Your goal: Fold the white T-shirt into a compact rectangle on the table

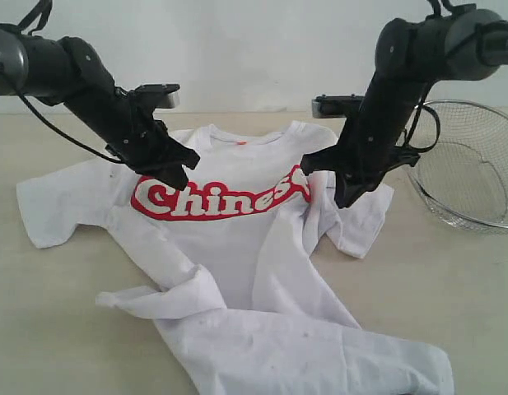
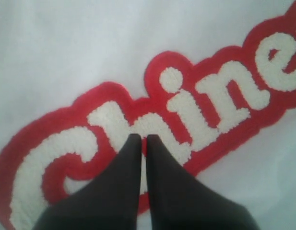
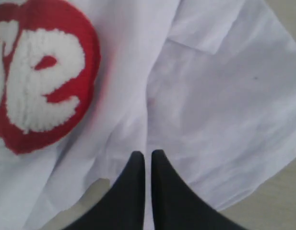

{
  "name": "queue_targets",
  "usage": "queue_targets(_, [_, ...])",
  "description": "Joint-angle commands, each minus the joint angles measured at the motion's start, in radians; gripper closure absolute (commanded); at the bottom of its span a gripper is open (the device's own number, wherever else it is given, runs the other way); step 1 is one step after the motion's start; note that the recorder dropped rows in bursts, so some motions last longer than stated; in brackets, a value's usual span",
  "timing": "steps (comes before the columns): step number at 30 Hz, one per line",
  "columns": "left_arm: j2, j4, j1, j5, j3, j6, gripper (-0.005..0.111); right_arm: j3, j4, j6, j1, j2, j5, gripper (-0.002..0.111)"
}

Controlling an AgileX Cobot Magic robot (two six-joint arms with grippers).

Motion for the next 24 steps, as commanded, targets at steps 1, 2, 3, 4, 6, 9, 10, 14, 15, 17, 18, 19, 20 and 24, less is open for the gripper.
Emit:
queue_targets(1, [0.019,-0.001,0.0,-0.003,0.001,0.004,0.102,0.005,-0.003,0.017,0.011,0.012,-0.012,0.109])
queue_targets(2, [0.022,-0.001,0.0,-0.003,0.001,0.004,0.102,0.005,-0.006,0.021,0.011,0.016,-0.01,0.109])
queue_targets(3, [0.027,-0.001,0.0,0.0,0.001,0.004,0.102,0.005,-0.011,0.021,0.011,0.02,-0.01,0.109])
queue_targets(4, [0.032,-0.001,0.0,-0.001,0.001,0.001,0.102,0.005,-0.016,0.024,0.011,0.026,-0.006,0.109])
queue_targets(6, [0.044,-0.001,0.0,0.005,0.001,-0.003,0.102,0.005,-0.023,0.026,0.011,0.035,0.001,0.109])
queue_targets(9, [0.066,0.002,0.0,0.019,0.001,-0.008,0.102,0.007,-0.025,0.029,0.011,0.051,0.008,0.109])
queue_targets(10, [0.072,0.007,0.0,0.021,0.001,-0.017,0.102,0.007,-0.025,0.029,0.011,0.056,0.01,0.109])
queue_targets(14, [0.081,0.075,0.0,0.019,0.001,-0.065,0.102,0.007,-0.06,0.043,0.011,0.077,0.024,0.109])
queue_targets(15, [0.083,0.109,0.0,0.015,0.001,-0.09,0.102,0.007,-0.073,0.048,0.011,0.079,0.026,0.109])
queue_targets(17, [0.083,0.162,0.0,0.005,0.001,-0.132,0.102,0.007,-0.097,0.055,0.011,0.082,0.036,0.109])
queue_targets(18, [0.083,0.193,0.0,0.003,0.001,-0.151,0.102,0.007,-0.109,0.058,0.011,0.083,0.045,0.109])
queue_targets(19, [0.083,0.214,0.0,0.003,0.001,-0.165,0.102,0.007,-0.119,0.063,0.011,0.083,0.053,0.109])
queue_targets(20, [0.083,0.234,0.0,0.003,0.001,-0.18,0.102,0.007,-0.136,0.076,0.011,0.083,0.063,0.109])
queue_targets(24, [0.083,0.271,0.009,0.003,0.001,-0.199,0.102,0.007,-0.212,0.135,0.011,0.083,0.092,0.109])
